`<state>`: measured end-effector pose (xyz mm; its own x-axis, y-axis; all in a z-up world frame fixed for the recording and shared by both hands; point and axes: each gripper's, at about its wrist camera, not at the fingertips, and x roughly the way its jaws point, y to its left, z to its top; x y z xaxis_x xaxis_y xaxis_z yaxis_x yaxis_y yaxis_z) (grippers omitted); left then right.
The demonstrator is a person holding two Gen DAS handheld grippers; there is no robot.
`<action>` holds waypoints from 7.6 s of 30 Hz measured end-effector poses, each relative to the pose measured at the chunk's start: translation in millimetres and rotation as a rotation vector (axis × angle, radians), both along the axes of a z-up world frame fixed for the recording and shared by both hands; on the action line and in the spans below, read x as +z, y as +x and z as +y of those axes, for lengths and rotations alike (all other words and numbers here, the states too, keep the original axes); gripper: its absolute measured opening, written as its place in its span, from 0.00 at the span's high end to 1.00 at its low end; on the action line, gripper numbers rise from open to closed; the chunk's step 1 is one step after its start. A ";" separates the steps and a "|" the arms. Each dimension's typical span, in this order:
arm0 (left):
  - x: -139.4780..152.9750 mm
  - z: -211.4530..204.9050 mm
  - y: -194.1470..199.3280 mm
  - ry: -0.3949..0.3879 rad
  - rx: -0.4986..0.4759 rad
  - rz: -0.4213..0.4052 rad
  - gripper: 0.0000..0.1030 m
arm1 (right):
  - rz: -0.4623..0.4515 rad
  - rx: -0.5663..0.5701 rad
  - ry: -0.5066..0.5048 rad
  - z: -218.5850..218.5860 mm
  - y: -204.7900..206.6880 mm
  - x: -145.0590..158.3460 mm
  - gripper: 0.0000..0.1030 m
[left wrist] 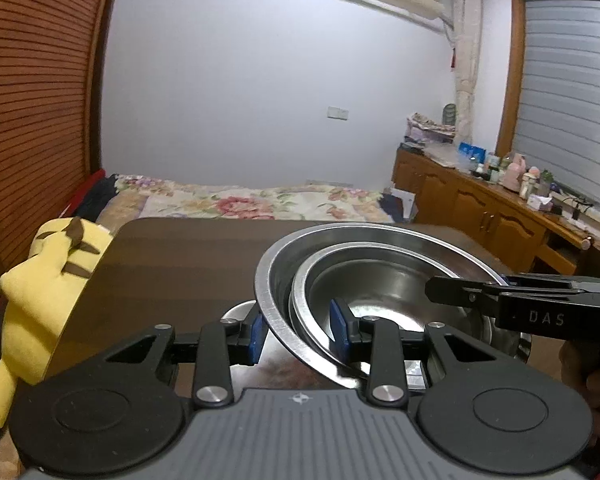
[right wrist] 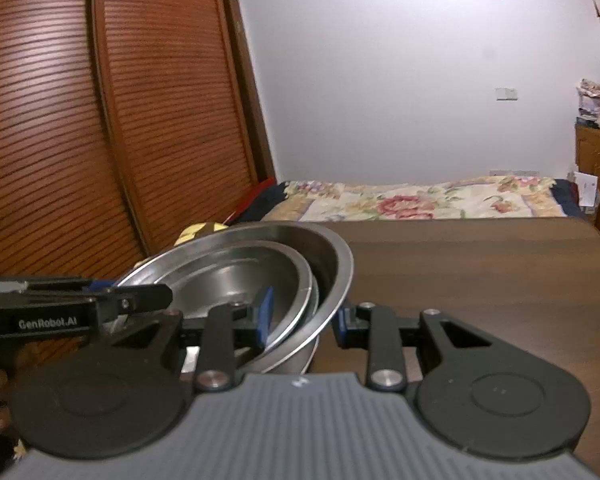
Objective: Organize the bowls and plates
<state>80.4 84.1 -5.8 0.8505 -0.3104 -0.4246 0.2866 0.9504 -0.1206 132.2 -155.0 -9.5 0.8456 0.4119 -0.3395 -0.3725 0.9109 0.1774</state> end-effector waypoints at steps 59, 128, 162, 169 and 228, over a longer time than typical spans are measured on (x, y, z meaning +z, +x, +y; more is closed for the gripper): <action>12.7 -15.4 -1.5 0.050 0.053 -0.094 0.01 | -0.045 -0.075 -0.030 -11.4 -16.4 16.3 0.25; -9.2 -61.8 -60.2 0.148 0.178 -0.042 0.00 | -0.046 -0.313 -0.066 -45.9 -68.8 -1.5 0.00; -29.3 -60.3 -65.2 0.141 0.192 0.007 0.00 | 0.002 -0.327 -0.064 -46.7 -67.0 -23.4 0.00; -29.2 -60.2 -65.2 0.141 0.193 0.007 0.00 | 0.003 -0.327 -0.068 -46.7 -65.9 -23.3 0.00; -25.3 -57.8 -64.2 0.140 0.187 0.007 0.00 | 0.011 -0.333 -0.059 -50.7 -66.0 -22.6 0.00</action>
